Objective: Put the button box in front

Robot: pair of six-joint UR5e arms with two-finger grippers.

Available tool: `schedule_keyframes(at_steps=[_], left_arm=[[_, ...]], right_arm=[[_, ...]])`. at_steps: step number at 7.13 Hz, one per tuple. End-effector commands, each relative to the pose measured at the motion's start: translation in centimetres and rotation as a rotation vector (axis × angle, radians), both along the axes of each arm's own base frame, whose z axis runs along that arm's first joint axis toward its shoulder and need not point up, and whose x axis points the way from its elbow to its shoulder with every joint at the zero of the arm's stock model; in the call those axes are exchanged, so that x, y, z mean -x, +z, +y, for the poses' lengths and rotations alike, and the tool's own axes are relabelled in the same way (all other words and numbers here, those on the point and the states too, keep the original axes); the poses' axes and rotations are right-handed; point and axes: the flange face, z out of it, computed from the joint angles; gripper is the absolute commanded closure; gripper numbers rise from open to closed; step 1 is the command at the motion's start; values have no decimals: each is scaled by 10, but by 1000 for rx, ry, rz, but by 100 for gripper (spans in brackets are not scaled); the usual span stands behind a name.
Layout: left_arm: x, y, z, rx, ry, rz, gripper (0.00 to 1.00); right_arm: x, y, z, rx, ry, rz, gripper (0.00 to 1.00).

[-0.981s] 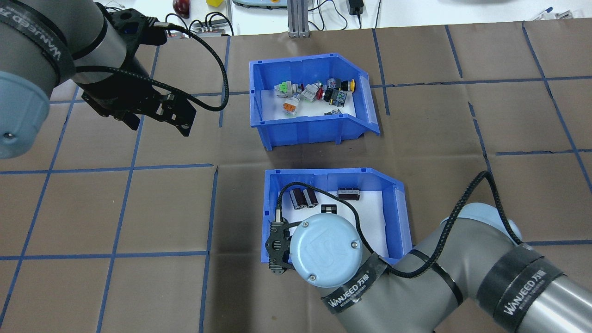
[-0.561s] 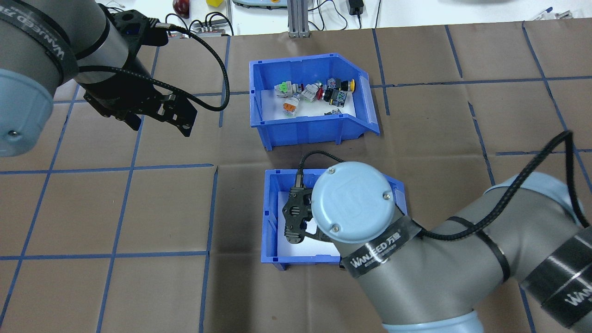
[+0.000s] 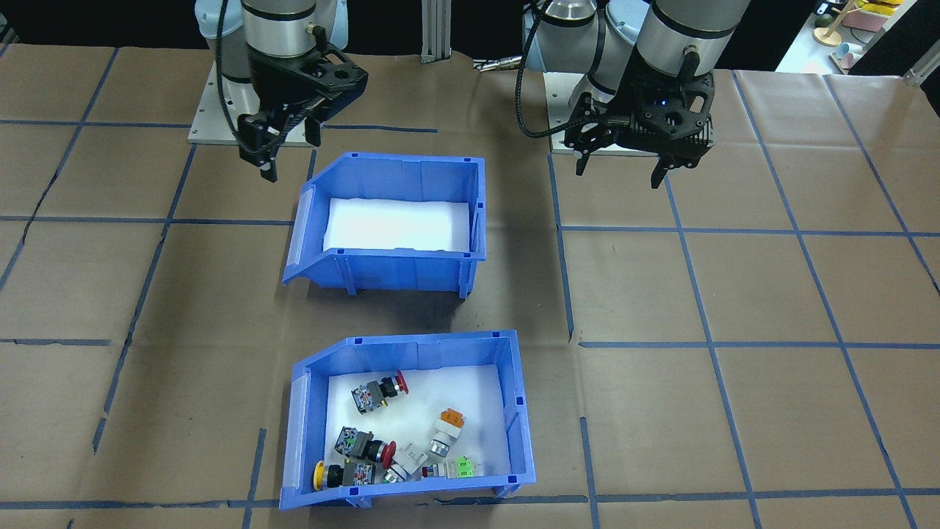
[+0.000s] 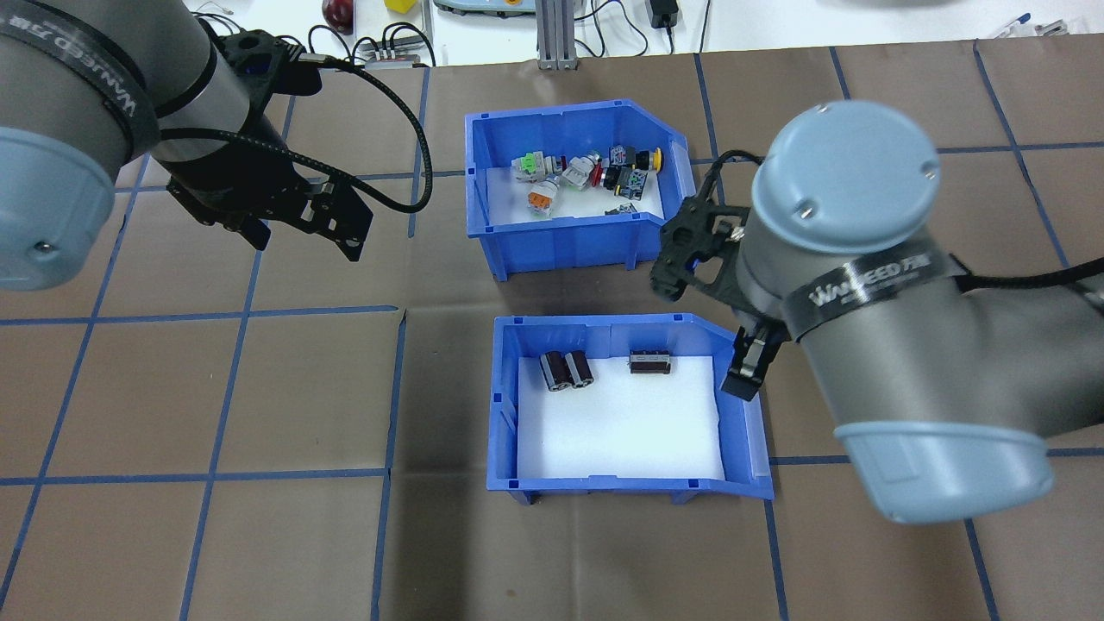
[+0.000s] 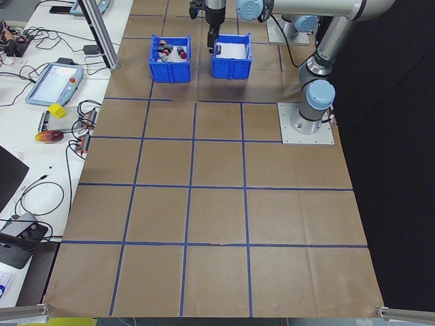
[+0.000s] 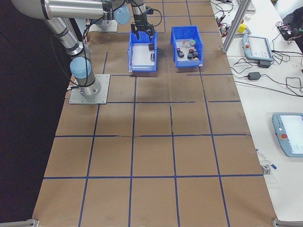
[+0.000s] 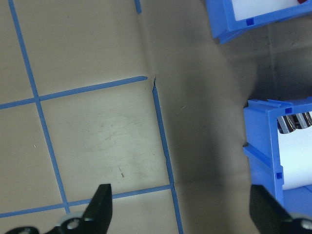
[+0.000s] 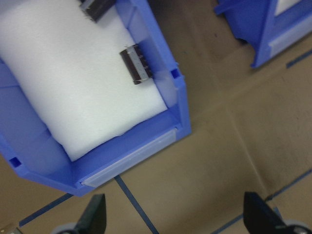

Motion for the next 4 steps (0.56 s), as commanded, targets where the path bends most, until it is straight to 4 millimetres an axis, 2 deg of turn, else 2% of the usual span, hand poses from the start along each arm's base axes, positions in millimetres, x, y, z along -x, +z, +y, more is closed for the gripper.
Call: schedule_keyframes(at_steps=[1, 2, 3, 4], left_arm=[[0, -2, 0, -3, -8, -2, 1], [0, -5, 0, -11, -7, -2, 1], [0, -11, 3, -21, -10, -3, 1], [0, -13, 2, -14, -8, -3, 1]], right_arm=[[54, 28, -31, 51, -342, -87, 0], [72, 39, -39, 93, -561, -120, 0], [74, 46, -41, 86, -769, -164, 0], [66, 55, -51, 75, -908, -274, 0]])
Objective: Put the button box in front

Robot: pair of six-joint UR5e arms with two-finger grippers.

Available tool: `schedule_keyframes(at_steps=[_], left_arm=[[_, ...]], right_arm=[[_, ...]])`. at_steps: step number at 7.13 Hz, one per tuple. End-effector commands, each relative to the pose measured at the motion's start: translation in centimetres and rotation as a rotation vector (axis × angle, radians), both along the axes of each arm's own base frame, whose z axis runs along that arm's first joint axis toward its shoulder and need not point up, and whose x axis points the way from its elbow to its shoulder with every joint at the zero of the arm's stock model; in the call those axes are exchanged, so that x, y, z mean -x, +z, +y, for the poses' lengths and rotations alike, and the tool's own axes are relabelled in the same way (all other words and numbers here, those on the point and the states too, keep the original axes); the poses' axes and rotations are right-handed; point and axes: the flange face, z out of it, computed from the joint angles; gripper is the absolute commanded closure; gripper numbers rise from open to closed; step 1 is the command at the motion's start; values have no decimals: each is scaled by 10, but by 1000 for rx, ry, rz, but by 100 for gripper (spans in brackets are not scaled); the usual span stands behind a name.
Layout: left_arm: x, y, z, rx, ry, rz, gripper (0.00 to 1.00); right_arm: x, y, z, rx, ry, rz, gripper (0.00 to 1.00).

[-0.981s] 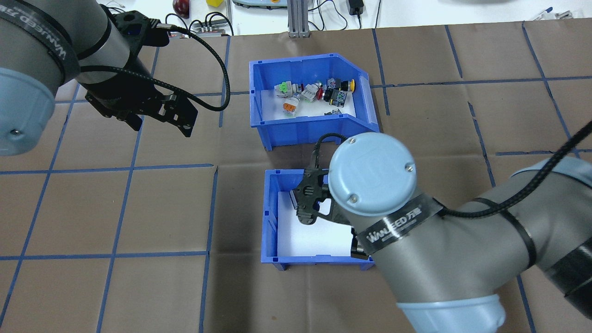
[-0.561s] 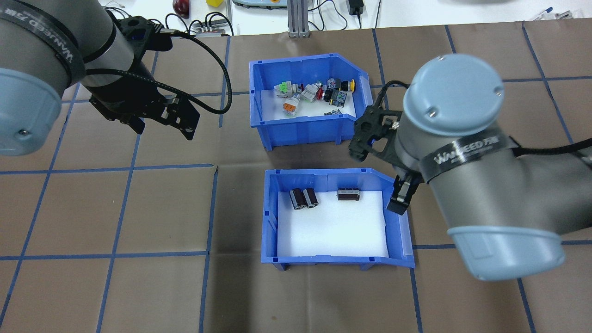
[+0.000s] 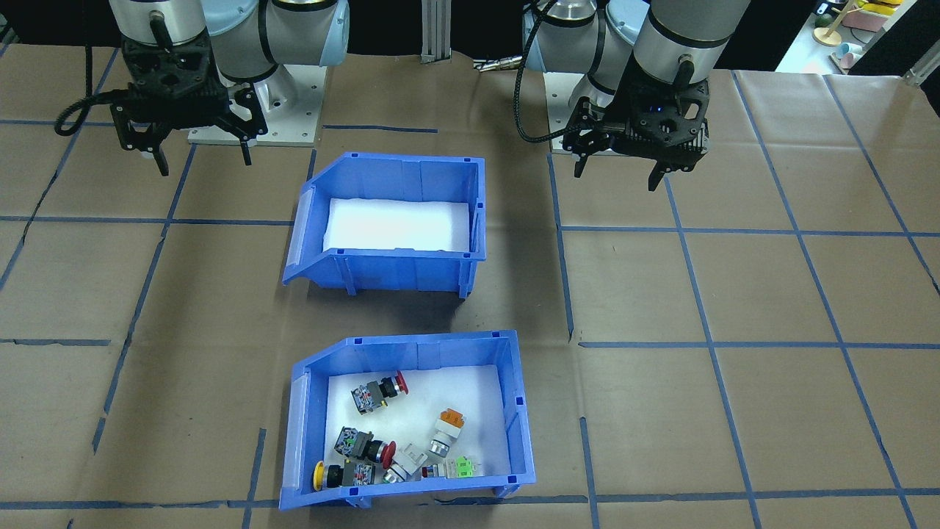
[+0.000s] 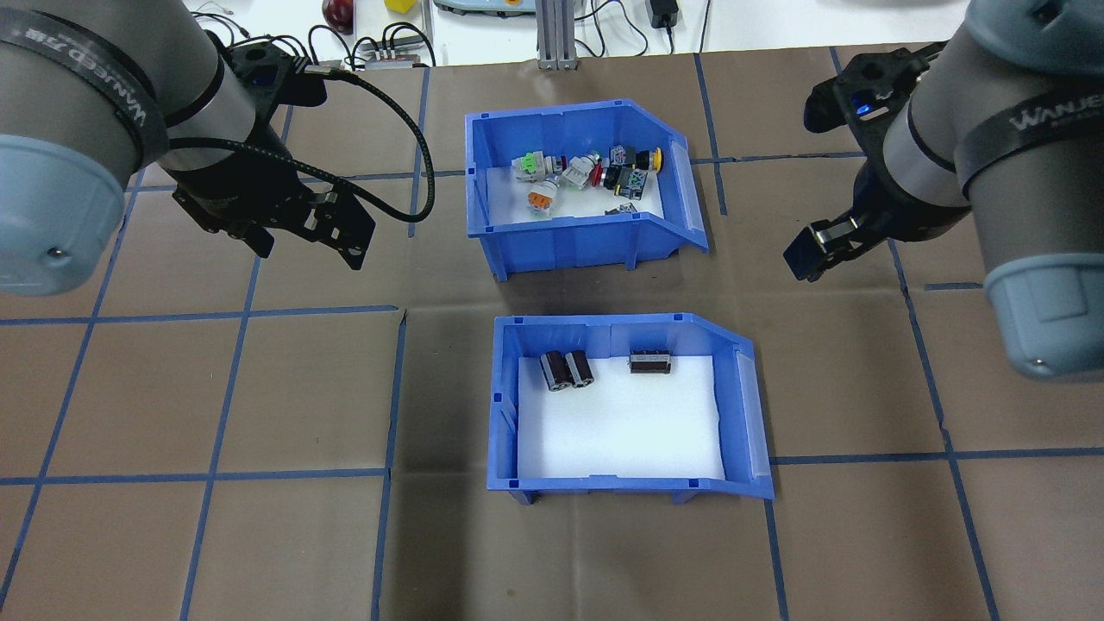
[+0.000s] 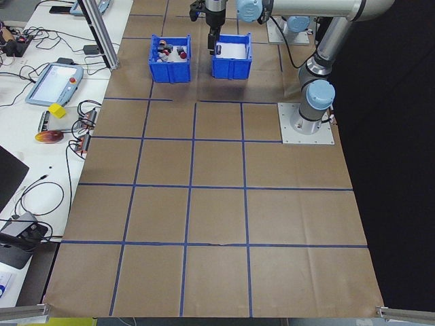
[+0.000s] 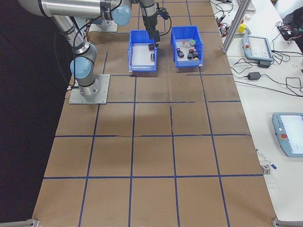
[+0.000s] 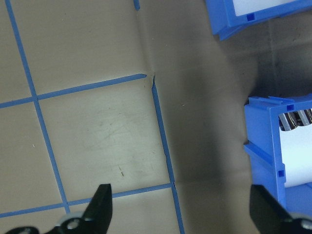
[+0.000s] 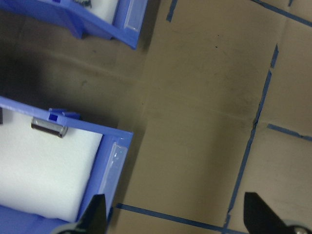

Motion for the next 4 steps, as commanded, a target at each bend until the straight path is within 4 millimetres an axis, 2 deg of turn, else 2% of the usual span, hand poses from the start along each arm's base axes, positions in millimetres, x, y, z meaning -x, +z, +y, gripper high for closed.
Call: schedule_keyframes(at_steps=[1, 2, 4], left_arm=[[0, -3, -1, 12, 0, 0, 1], [0, -3, -2, 11, 2, 1, 1], [0, -3, -2, 11, -1, 1, 1]], right_arm=[[-2, 10, -28, -9, -257, -110, 0], [-2, 7, -41, -106, -322, -106, 0], [-1, 2, -51, -151, -361, -92, 0]])
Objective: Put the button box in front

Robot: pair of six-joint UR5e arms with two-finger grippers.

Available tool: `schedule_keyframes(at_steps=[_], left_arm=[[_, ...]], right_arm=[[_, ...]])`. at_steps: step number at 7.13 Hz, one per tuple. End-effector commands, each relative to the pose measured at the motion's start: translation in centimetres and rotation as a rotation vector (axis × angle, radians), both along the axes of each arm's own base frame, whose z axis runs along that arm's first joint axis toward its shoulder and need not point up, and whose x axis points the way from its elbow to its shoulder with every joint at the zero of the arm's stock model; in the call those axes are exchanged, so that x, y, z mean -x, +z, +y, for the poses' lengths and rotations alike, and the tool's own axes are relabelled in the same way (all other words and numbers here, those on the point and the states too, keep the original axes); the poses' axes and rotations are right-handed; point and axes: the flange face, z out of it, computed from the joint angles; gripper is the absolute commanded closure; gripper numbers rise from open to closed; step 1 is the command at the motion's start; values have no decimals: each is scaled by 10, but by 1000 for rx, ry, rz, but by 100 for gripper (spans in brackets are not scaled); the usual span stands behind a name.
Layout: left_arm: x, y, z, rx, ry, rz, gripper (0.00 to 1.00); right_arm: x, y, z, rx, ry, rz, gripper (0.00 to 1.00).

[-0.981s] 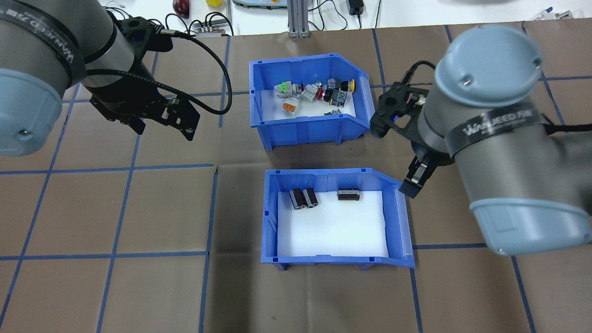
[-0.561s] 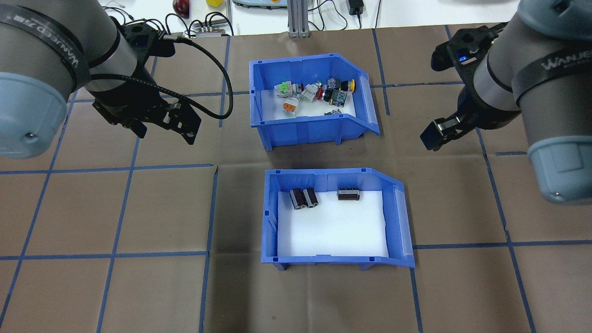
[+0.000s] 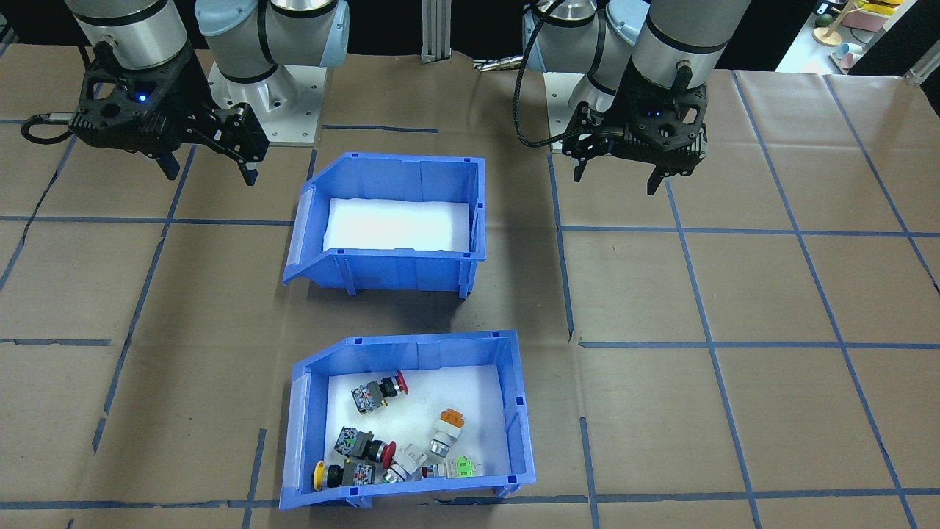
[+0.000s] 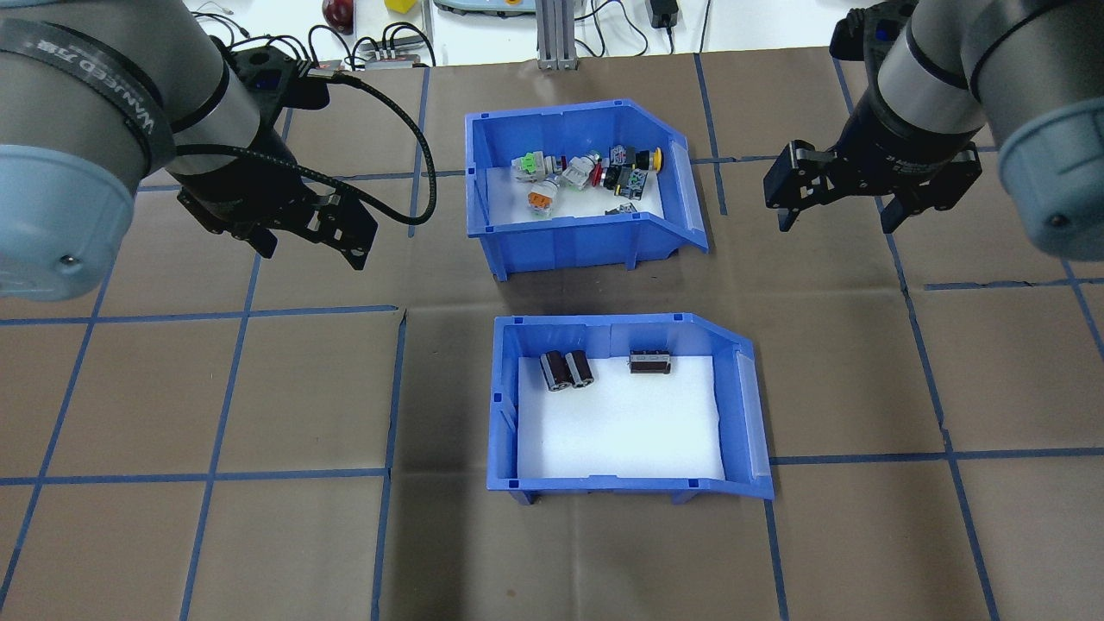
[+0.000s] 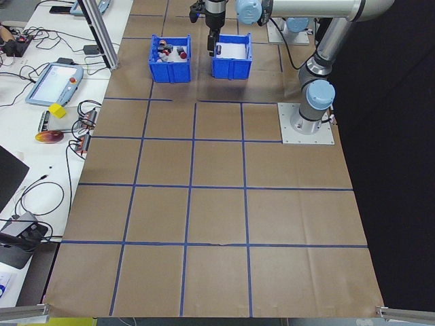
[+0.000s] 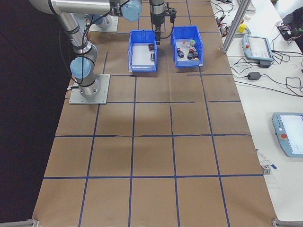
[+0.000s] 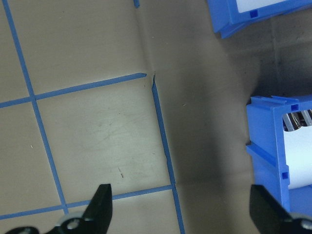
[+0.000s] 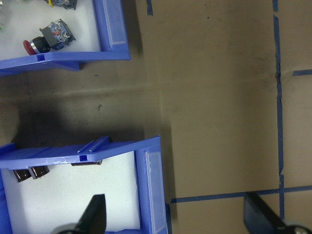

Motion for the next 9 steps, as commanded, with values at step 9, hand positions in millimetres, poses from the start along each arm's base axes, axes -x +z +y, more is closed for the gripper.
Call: schedule_keyframes(at_steps=[9], left_arm=[[0, -1, -1, -1, -3, 2, 1]], right_arm=[[3, -13, -12, -83, -33, 28, 0]])
